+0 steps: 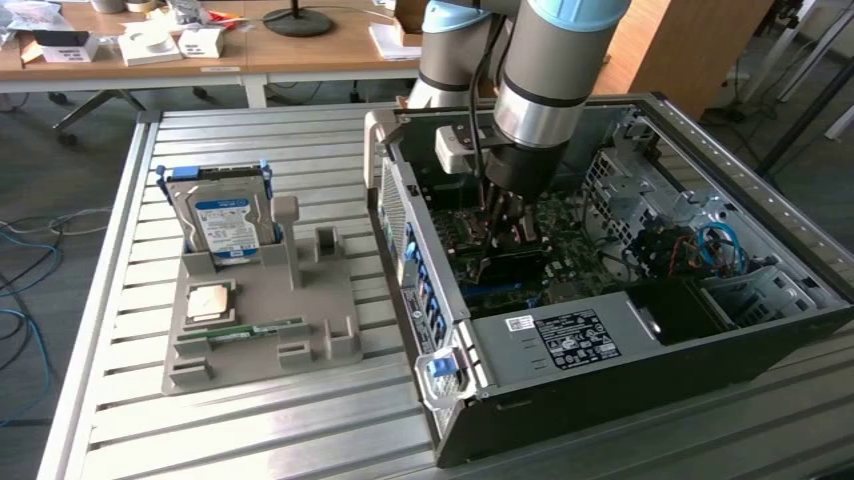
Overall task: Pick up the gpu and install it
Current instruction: 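Press down on the gpu until it lock into place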
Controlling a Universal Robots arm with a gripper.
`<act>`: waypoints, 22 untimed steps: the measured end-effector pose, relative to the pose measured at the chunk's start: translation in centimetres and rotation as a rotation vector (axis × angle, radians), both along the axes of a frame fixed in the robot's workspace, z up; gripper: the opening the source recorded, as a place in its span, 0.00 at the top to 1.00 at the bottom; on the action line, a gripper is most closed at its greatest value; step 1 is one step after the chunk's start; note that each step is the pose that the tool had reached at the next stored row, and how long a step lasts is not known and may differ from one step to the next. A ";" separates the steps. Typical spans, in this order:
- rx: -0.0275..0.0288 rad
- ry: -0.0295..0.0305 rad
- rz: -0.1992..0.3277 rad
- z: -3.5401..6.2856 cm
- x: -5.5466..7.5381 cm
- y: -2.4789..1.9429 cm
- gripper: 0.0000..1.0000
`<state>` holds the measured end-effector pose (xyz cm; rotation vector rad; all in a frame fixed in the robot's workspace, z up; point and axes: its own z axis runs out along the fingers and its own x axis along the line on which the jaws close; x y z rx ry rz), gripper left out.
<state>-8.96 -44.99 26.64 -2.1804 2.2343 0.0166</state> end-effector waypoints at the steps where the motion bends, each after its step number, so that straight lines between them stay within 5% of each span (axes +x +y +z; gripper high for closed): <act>1: 0.0001 -0.0001 0.000 -0.01 0.0 -0.01 0.89; 22: -0.0003 0.0001 0.000 -0.10 0.0 -0.16 0.89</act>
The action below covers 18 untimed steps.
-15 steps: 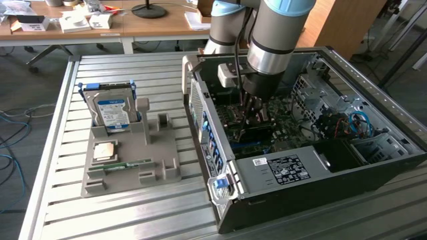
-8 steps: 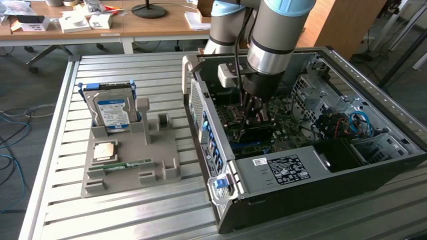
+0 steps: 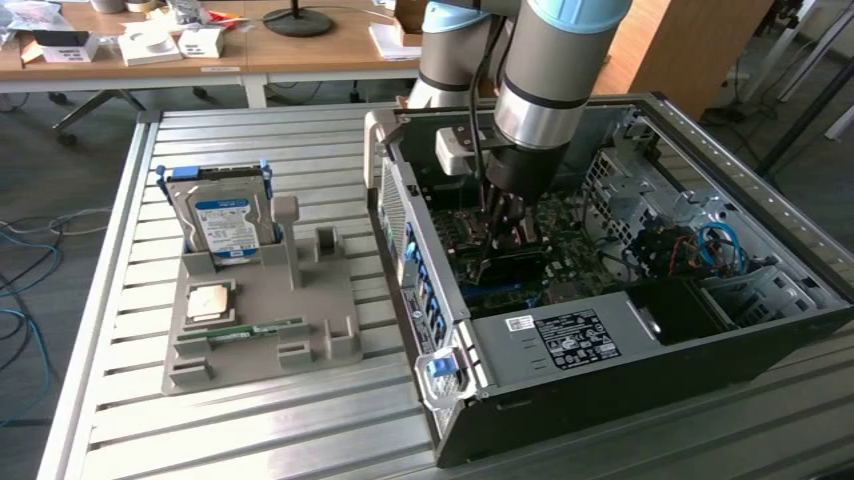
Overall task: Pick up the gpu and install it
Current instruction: 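Press down on the gpu until it lock into place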
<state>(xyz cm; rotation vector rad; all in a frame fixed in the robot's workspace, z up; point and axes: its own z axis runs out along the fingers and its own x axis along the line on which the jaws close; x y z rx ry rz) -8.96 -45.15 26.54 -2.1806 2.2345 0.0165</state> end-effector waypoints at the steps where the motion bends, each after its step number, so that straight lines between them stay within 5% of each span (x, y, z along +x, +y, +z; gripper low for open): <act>1: 0.0002 -0.0001 0.000 -0.01 0.0 0.00 0.89; 18: 0.0026 -0.0014 0.000 -0.27 0.0 0.03 0.89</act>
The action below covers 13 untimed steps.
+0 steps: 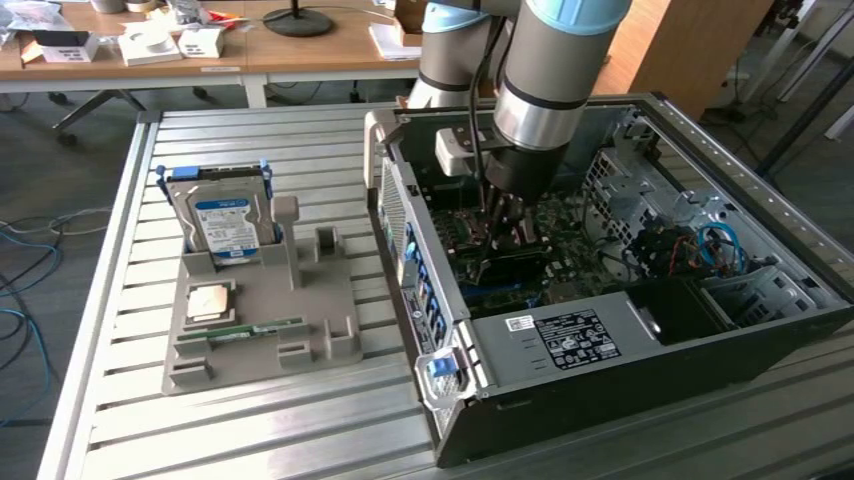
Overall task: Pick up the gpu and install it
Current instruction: 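Press down on the gpu until it lock into place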
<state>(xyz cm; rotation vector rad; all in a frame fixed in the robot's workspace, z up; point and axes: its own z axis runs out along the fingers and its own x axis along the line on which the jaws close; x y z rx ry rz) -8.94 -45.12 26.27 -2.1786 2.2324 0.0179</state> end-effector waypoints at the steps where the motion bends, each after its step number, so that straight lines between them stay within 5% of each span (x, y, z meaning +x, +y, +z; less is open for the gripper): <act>1: -0.0008 0.0003 0.000 -0.01 0.0 -0.01 0.89; 13: -0.0024 0.0012 0.000 0.05 0.0 -0.03 0.89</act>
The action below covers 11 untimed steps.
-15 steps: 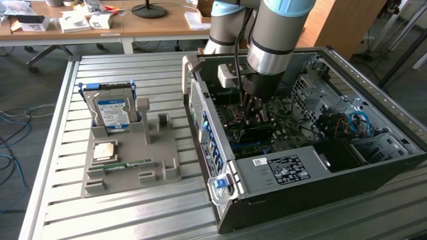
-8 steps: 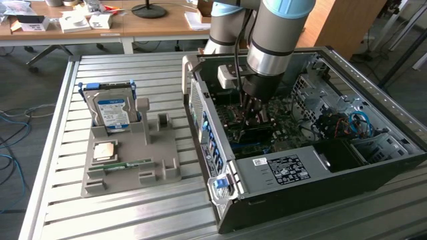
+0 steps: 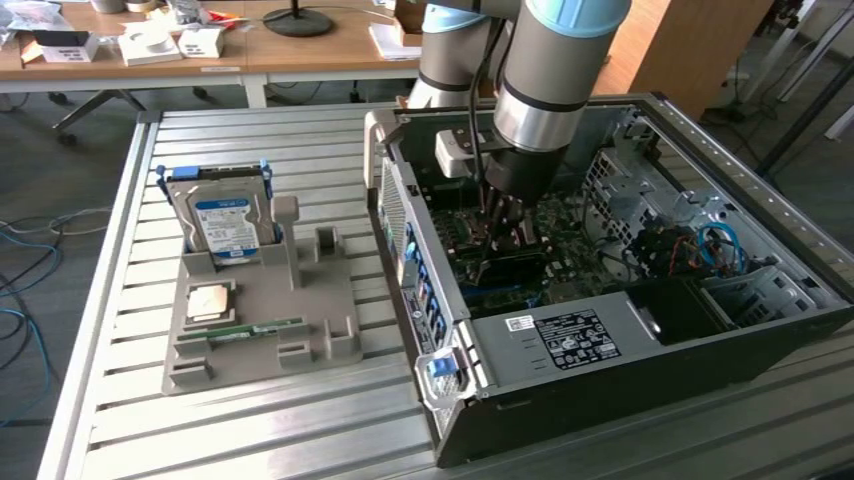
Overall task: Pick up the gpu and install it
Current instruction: 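Press down on the gpu until it lock into place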
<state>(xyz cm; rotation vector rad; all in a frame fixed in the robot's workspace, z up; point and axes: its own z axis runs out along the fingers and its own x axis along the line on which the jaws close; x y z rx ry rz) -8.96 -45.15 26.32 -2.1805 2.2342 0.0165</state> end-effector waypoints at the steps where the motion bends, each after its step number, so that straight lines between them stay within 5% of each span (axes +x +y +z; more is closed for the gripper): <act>1: 0.0000 0.0000 0.000 0.00 0.0 0.00 0.89; 11: 0.0001 0.0000 0.000 0.00 0.0 0.00 0.89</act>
